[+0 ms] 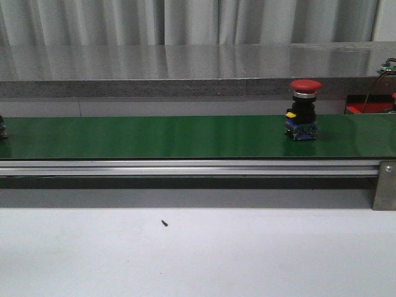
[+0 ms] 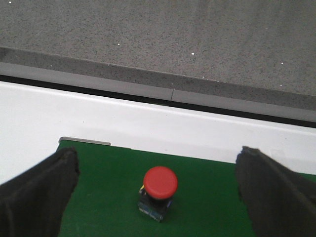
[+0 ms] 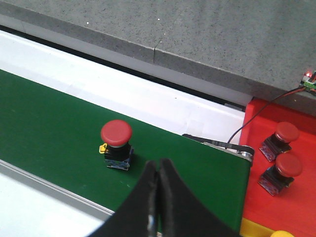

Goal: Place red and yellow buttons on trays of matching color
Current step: 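Set the second red button on the belt start and open the left gripper, then grasp the first red button at the belt end with the right gripper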

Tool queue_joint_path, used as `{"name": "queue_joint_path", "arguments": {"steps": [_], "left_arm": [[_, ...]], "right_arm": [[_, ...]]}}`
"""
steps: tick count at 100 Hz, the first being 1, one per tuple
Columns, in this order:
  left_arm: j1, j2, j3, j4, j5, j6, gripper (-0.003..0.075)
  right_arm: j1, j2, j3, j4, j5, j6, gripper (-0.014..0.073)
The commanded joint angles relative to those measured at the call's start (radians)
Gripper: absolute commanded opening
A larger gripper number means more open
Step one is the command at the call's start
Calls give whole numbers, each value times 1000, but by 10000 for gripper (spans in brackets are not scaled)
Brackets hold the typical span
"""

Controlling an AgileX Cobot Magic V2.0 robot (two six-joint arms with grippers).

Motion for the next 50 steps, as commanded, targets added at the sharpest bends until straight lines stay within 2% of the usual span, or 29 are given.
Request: {"name": "queue_joint_path", "arguments": {"steps": [1,11,21,30,45,47,50], "left_arm": [[-7,-129,46,-8,-46,7,617],[-7,-261,147,-8,-32,8,561],[-7,-393,227,-8,-11,8,455],[-7,-479,281,-8,16,8,310],[-7,-582,335,-8,70,8,8],[-7,-591,340,-8,75,8,-20],[-7,-600,346,-8,82,8,-17]], "right_arm": [[0,-11,-26,22,-49,-5,-68],[0,-11,-26,22,-49,-5,-68],[0,-11,-26,22,-49,-5,-68],[0,-11,-26,27,-49,-5,-68],[0,-11,-26,59,-50,-5,-68],[0,-11,-26,62,-50,-5,-68],[0,-11,-26,62,-50,-5,-68]]}}
